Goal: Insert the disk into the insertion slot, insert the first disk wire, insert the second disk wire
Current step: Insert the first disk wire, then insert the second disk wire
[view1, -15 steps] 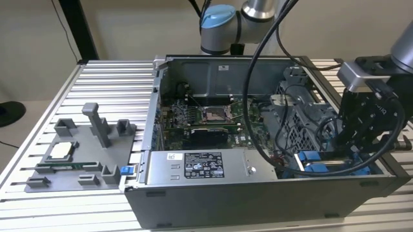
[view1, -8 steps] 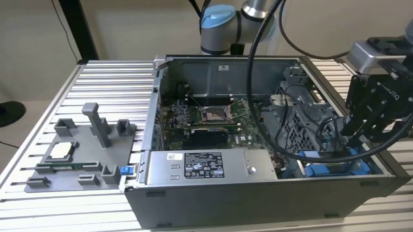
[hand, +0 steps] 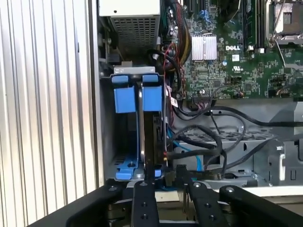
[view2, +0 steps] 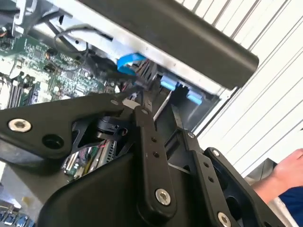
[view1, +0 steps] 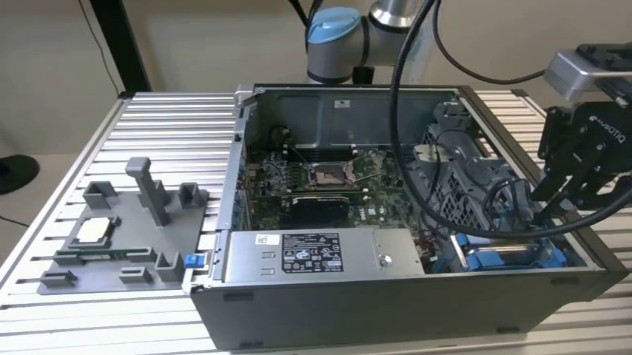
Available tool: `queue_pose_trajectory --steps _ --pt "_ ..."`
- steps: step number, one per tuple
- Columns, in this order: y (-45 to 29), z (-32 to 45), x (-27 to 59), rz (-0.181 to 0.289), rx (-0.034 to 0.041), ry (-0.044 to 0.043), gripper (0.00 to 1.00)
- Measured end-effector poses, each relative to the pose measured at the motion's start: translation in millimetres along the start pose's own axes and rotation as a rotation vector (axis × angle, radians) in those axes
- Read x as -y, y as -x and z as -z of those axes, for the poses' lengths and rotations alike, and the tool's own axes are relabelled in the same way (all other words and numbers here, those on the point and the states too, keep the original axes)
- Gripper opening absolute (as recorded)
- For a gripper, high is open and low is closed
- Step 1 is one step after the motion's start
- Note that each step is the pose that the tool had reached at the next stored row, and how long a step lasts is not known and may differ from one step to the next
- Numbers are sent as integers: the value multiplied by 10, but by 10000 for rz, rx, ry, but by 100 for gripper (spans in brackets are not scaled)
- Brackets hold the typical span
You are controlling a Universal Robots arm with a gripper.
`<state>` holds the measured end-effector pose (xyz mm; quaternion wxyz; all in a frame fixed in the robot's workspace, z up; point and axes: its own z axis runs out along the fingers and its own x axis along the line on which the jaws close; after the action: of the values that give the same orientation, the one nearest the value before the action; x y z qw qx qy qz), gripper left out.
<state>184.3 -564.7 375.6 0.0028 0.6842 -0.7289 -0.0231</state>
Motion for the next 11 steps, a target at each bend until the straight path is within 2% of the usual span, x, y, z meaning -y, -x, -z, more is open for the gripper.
queue_pose_trajectory --steps 4,7,8,11 --pt "22 -31 144 -2 -5 104 100" --pt "25 -62 178 -6 -12 210 100" --pt "25 -67 178 -7 -17 265 100" --pt "25 -78 178 -16 -32 517 100"
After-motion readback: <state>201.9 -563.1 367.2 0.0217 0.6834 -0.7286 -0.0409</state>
